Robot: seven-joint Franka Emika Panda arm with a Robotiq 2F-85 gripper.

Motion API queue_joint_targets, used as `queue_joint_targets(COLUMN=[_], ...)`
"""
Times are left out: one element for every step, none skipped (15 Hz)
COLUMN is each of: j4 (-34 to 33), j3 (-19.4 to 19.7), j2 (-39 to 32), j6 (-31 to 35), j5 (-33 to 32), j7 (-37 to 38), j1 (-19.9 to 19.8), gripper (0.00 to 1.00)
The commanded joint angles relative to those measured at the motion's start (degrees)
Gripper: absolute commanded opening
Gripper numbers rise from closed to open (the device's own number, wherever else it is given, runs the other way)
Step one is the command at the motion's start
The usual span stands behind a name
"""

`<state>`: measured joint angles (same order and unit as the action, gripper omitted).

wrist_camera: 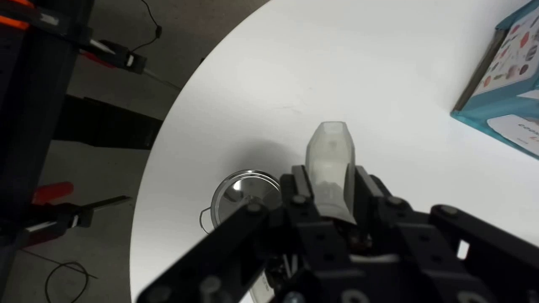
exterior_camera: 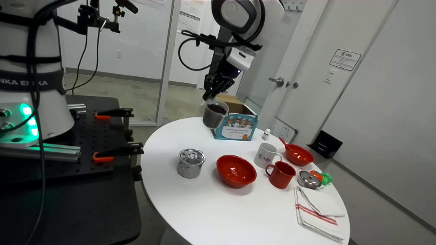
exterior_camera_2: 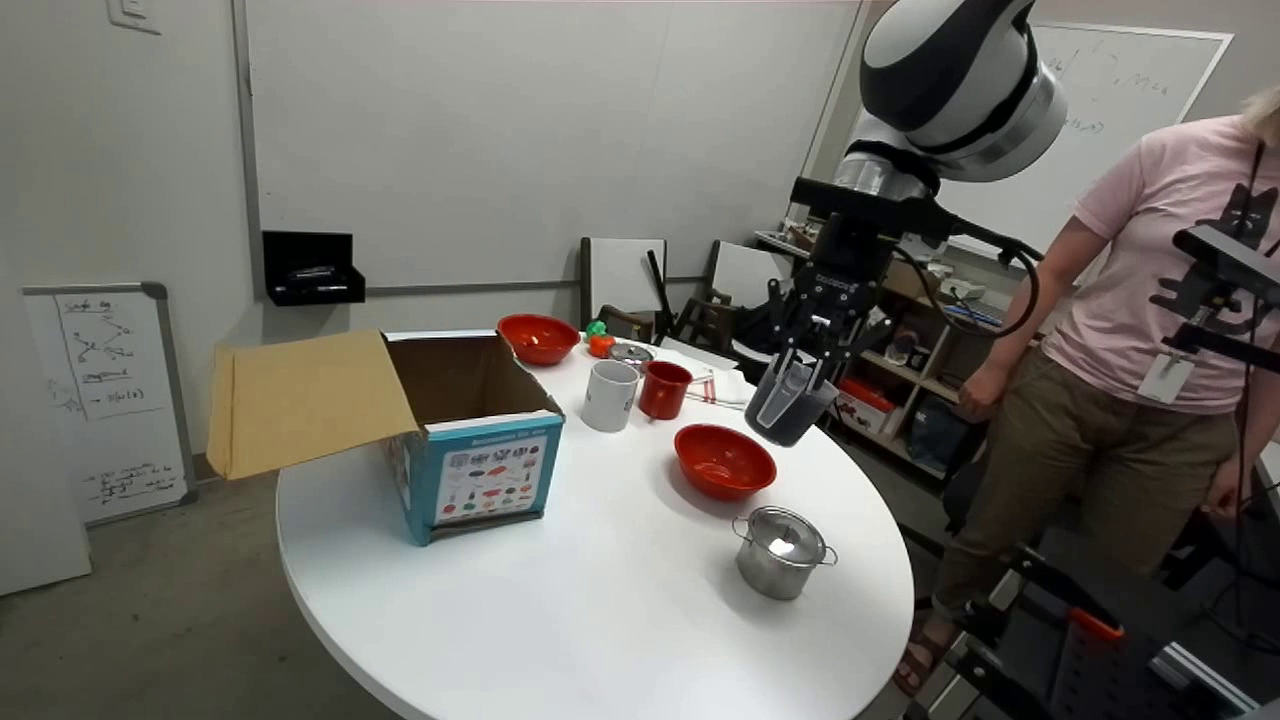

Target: Pour some contents of the jug into the bowl

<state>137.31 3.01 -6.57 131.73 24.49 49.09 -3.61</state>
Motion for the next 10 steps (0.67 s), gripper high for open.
queue_joint_targets(j4=[-0.1,-1.2,-2.3,-3.3,-4.6,-5.7,-7.0,-8.2,-9.7,-11.2], j3=[0.4,0.2,0.0,0.0,0.1,0.1,0.2,0.2,0.2,0.2], j2=[0.0,-1.1,-2.1,-3.1,-4.2,-5.1,-6.3,-7.4,-8.8,-10.1], j6=[-0.2,-0.6,-1.0,-1.1,-1.3,-1.7,-2.0,-2.3,-2.9,-3.9], j5=[-0.1,0.5,0.9,1.3,1.5,2.0,2.4,2.9,3.6,4.5], j7=[0.0,-0.5,-1.0,-1.0,-1.0,-1.5,-1.4,-1.6,-1.9,-2.0], j1=[0.4,0.4,0.4,0.4,0.2,0.0,-0.2,-0.3,-0.6,-1.0], gripper=[0.10,0.09,0.09,0.09,0.09,0.09,0.09,0.09,0.09,0.09])
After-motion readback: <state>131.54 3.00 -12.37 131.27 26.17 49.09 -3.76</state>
